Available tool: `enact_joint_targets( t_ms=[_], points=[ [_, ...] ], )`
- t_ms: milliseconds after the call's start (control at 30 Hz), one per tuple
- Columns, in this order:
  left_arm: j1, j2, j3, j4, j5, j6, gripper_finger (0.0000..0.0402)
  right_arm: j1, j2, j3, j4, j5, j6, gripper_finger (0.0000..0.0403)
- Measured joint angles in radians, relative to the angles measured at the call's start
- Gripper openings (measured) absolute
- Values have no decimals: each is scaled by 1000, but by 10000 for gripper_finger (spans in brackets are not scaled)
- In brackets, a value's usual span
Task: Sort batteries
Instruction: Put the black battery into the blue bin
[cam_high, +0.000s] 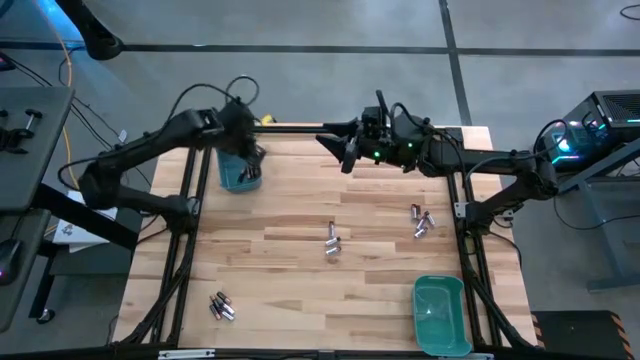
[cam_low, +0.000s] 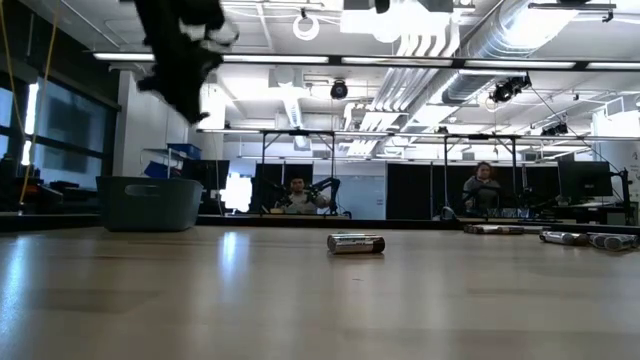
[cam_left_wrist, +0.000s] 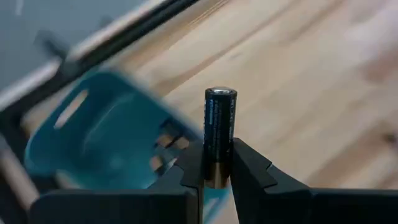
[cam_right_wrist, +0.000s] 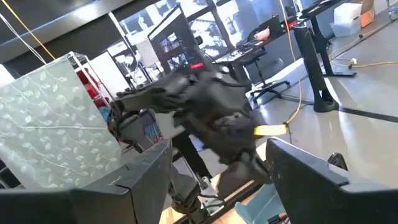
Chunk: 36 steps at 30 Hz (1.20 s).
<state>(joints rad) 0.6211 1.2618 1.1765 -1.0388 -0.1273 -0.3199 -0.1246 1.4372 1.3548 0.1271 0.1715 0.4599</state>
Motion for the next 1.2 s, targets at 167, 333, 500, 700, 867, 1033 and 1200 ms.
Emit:
enact_joint_targets(
  t_ms=[167,333,500,700,867,1033,1200],
  points=[
    [205,7,-155,40,107,17,38,1,1,0,-28,-19,7,253],
    [272,46,-240,52,138,58,38,1,1,0,-42,-44,11,254],
    [276,142,-262,58,100,107,38,1,1,0,-41,-45,11,254],
    [276,279,-262,95,82,166,38,1,1,0,-41,-44,19,254],
    [276,360,-262,117,49,183,38,3,1,0,-41,-45,37,254],
    [276,396,-262,120,2,195,60,12,1,0,-41,-49,40,254],
    [276,397,-262,132,0,210,75,14,1,0,-41,-49,38,254]
  ],
)
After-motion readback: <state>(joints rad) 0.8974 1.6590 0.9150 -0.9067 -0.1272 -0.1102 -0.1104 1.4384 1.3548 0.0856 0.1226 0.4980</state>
